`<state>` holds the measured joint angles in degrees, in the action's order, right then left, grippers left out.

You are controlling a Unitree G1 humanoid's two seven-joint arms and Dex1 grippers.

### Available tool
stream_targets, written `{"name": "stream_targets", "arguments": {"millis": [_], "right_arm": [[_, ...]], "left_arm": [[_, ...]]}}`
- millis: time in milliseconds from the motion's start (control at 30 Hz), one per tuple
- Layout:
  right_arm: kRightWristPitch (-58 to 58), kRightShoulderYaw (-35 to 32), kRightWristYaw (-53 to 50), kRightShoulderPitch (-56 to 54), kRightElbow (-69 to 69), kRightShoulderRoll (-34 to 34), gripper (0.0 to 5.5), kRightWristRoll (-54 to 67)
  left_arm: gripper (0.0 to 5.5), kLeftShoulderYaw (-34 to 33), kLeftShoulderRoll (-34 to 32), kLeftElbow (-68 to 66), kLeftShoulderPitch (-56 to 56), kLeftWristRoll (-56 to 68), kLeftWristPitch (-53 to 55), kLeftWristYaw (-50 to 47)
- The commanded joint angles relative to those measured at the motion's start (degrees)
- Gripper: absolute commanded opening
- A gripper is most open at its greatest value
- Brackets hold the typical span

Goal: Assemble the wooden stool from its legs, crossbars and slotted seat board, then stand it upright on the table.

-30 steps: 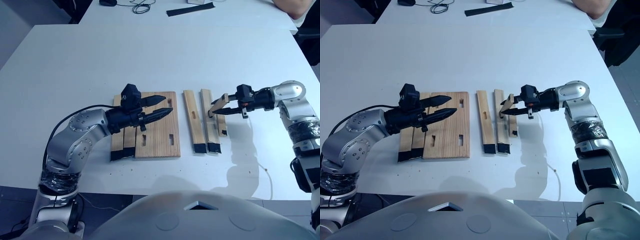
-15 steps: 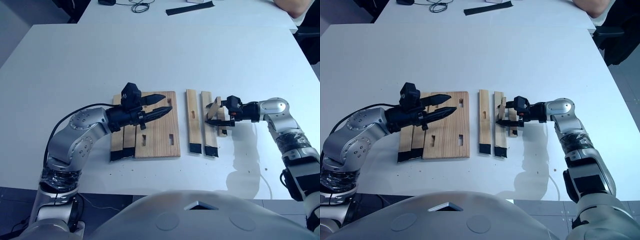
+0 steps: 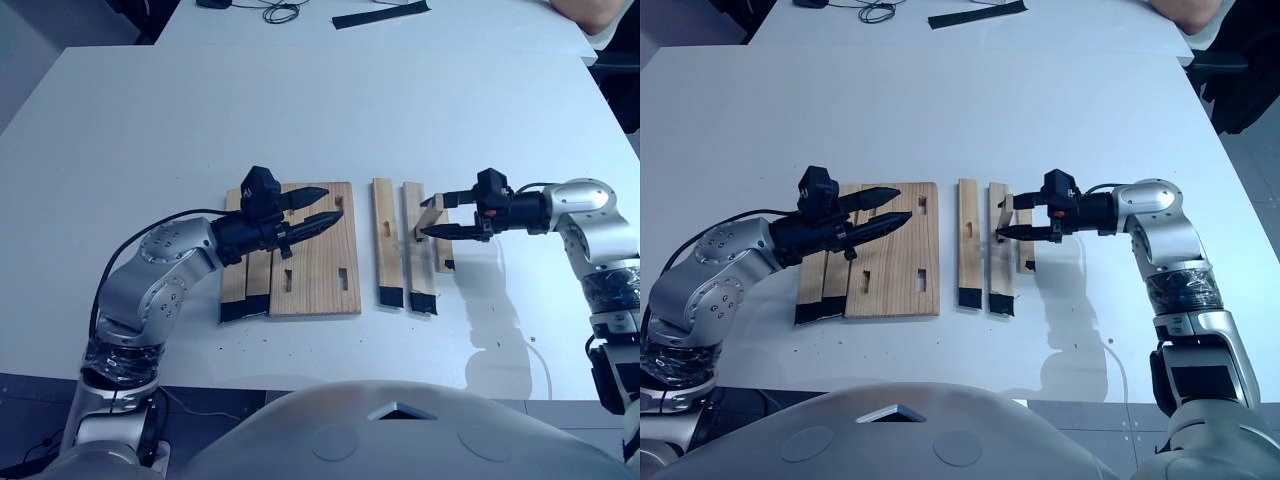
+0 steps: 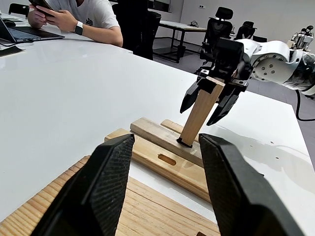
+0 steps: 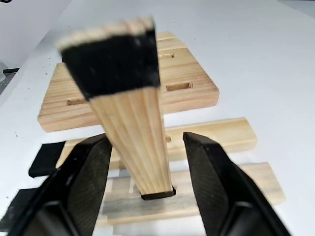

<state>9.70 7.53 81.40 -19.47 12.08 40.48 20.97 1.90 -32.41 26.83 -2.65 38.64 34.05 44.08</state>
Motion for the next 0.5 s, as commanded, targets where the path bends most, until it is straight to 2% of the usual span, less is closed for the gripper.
{"name": "stream_targets", "arguments": {"millis": [33,167,367,500], "right_arm": [[4.15,-2.44,-0.46,-0.24,-5.50,1.41,2.60,2.94],[7.16,-4.57,-2.23,-1.10,-9.68,1.06,2.60,5.14],[11.85,-5.42,-3.63,-1.48,-14.53,0.61,3.58,8.31],[17.39,-7.18,-6.83,-3.15,-18.73,-1.92,3.63,13.84]], "left_arm": [[2.43,-0.26,-0.08,0.44,0.40,-0.47,-0.34,-0.02],[2.43,-0.24,-0.01,0.63,0.77,-0.68,-0.50,0.04],[2.43,0.05,0.02,0.84,0.94,-0.82,-0.60,0.25],[2.43,0.29,-0.26,0.86,0.99,-1.05,-0.65,0.71]]}}
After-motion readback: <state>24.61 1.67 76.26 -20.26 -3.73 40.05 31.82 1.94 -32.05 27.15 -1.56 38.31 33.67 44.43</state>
